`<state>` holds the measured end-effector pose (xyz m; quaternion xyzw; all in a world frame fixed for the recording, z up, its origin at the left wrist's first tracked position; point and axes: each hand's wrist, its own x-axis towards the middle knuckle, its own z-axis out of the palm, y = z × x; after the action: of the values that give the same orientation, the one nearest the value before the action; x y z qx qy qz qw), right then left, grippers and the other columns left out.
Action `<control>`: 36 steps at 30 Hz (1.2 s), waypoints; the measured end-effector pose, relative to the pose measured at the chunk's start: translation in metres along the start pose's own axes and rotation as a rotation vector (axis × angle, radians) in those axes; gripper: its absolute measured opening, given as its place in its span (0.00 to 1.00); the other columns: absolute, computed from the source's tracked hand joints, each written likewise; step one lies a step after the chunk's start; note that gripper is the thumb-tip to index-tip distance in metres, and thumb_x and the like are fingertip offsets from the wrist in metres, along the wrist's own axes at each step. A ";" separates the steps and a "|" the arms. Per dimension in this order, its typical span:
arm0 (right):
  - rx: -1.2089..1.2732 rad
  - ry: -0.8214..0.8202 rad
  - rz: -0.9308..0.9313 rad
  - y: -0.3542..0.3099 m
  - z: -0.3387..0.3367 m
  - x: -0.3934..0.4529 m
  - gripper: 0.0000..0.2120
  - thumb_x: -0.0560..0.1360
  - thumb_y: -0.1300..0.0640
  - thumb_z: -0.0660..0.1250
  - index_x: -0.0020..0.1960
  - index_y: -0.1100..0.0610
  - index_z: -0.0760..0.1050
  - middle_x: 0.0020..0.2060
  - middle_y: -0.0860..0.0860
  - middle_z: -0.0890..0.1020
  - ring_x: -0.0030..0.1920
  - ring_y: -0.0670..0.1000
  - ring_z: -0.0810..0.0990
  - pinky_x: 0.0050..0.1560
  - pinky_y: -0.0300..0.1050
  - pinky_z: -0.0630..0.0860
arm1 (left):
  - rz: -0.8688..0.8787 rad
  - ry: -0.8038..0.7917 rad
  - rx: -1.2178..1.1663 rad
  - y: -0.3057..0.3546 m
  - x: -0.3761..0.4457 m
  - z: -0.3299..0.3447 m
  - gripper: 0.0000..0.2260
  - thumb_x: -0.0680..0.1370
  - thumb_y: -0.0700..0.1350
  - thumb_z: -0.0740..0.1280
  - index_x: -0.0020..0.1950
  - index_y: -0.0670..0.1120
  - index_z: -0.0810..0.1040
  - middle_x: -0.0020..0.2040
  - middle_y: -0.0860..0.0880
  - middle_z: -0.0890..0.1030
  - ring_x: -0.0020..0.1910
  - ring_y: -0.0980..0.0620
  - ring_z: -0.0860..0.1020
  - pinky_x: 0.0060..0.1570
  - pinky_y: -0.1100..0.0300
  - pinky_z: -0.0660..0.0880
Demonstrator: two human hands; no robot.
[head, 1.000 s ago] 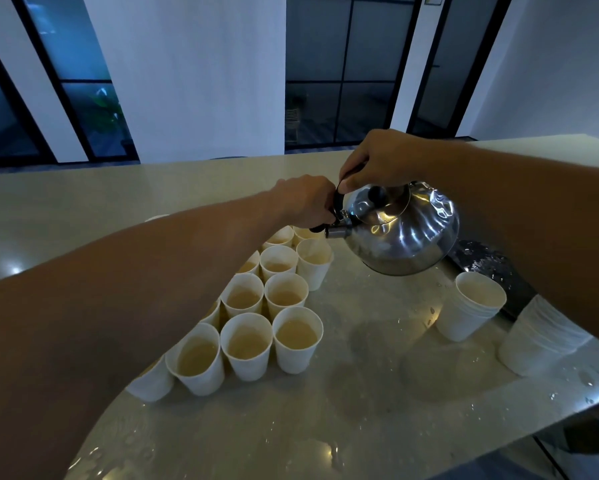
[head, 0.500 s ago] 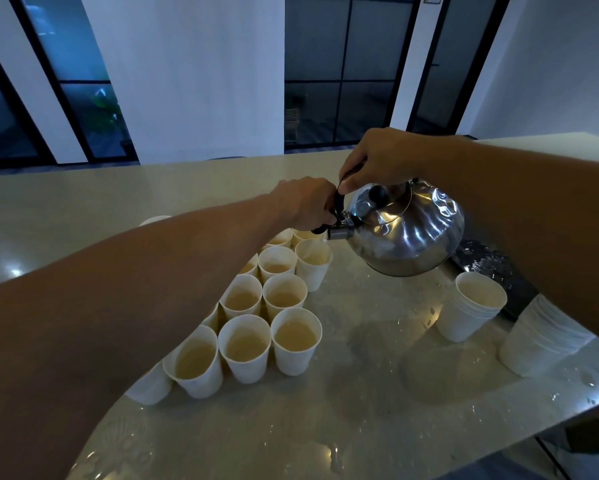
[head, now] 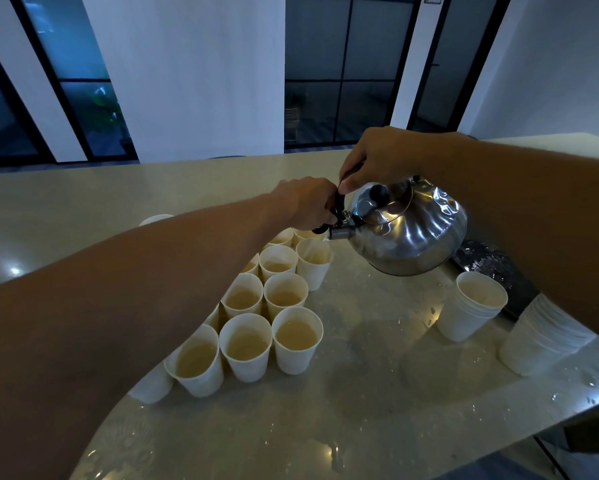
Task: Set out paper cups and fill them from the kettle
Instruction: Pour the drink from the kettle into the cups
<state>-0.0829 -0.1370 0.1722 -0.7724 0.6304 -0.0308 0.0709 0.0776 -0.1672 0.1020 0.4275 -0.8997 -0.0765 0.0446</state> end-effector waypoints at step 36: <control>-0.129 0.075 0.154 0.109 0.048 -0.025 0.05 0.80 0.53 0.65 0.47 0.53 0.75 0.38 0.48 0.74 0.46 0.55 0.76 0.47 0.51 0.74 | 0.072 0.188 0.084 0.046 0.051 0.053 0.09 0.76 0.47 0.67 0.52 0.53 0.69 0.44 0.53 0.78 0.45 0.47 0.75 0.54 0.46 0.60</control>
<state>-0.1874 -0.1301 0.1094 -0.7228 0.6909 -0.0135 -0.0007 0.0032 -0.1727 0.0582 0.4016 -0.9088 0.0035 0.1134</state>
